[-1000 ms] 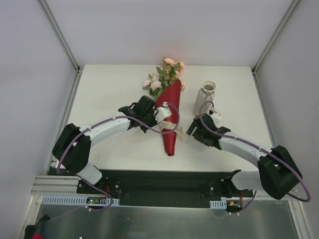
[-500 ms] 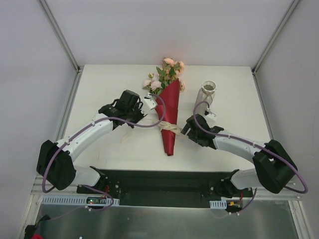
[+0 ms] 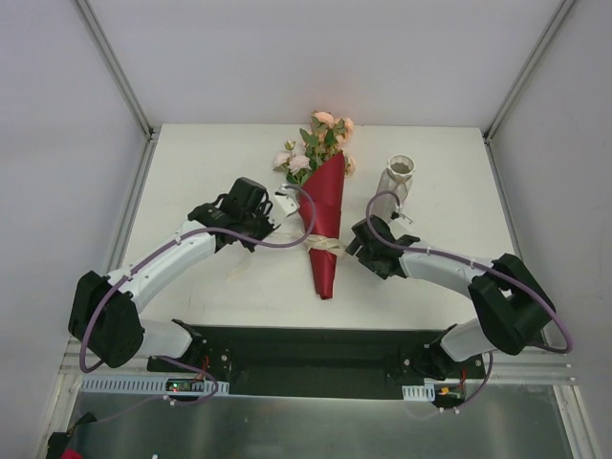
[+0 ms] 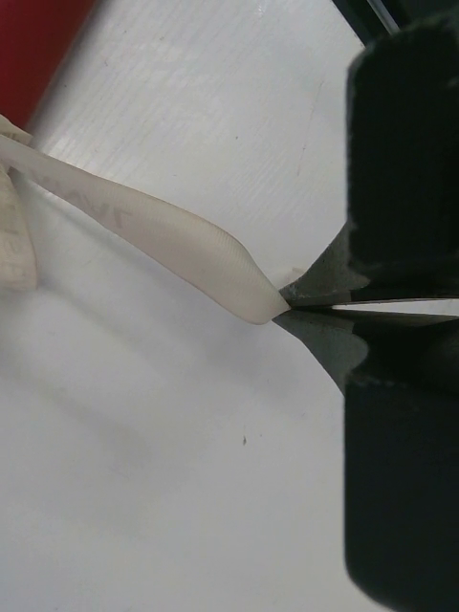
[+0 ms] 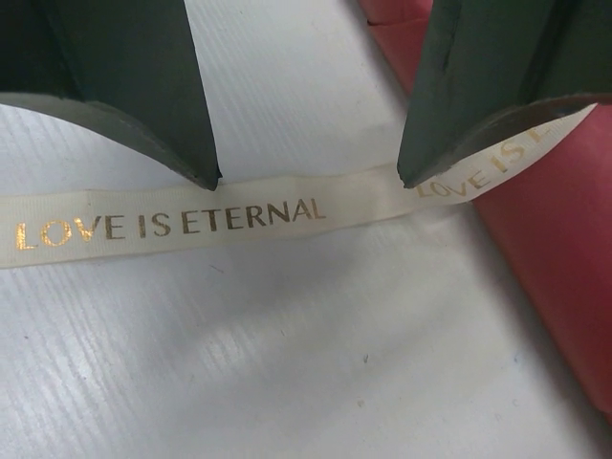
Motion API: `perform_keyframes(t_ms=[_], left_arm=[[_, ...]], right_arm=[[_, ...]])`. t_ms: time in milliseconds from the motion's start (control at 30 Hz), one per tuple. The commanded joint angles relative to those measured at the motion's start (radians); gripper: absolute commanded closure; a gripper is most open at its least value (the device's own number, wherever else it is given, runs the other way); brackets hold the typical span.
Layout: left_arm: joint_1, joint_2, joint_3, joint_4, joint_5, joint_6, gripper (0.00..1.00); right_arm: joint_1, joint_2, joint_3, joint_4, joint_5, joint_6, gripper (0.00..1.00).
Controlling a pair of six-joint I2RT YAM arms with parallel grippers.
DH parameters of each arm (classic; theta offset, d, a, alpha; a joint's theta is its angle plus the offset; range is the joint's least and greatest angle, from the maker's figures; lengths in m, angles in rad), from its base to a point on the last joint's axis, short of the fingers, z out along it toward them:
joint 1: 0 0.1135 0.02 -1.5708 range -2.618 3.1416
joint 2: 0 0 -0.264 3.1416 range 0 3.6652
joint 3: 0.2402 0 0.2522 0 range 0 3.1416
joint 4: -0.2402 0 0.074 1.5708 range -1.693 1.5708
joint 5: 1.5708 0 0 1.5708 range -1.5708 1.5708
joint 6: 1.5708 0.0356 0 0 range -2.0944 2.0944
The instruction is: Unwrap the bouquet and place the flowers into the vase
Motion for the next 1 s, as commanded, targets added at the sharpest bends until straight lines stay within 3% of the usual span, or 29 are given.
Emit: perform_keyframes(t_ms=[0, 133, 267, 400, 600, 967], left_arm=[[-0.004, -0.051, -0.025, -0.025, -0.033, -0.001, 1.0], [0.005, -0.071, -0.022, -0.045, -0.094, 0.012, 1.0], [0.057, -0.083, -0.009, -0.073, -0.111, 0.012, 1.0], [0.114, -0.092, -0.004, -0.088, -0.102, 0.015, 1.0], [0.139, -0.097, -0.007, -0.093, -0.1, 0.015, 1.0], [0.139, -0.094, -0.012, -0.094, -0.08, 0.002, 1.0]], right_arm=[[-0.004, -0.097, -0.025, -0.009, 0.024, -0.012, 0.21], [0.021, -0.215, -0.029, -0.068, 0.102, -0.166, 0.24], [0.05, -0.219, -0.034, -0.075, 0.133, -0.413, 0.22], [0.142, -0.168, -0.034, 0.02, 0.136, -0.663, 0.39], [0.223, -0.073, -0.032, 0.19, 0.144, -0.886, 0.32], [0.191, 0.156, 0.084, 0.318, 0.174, -0.998, 0.3]])
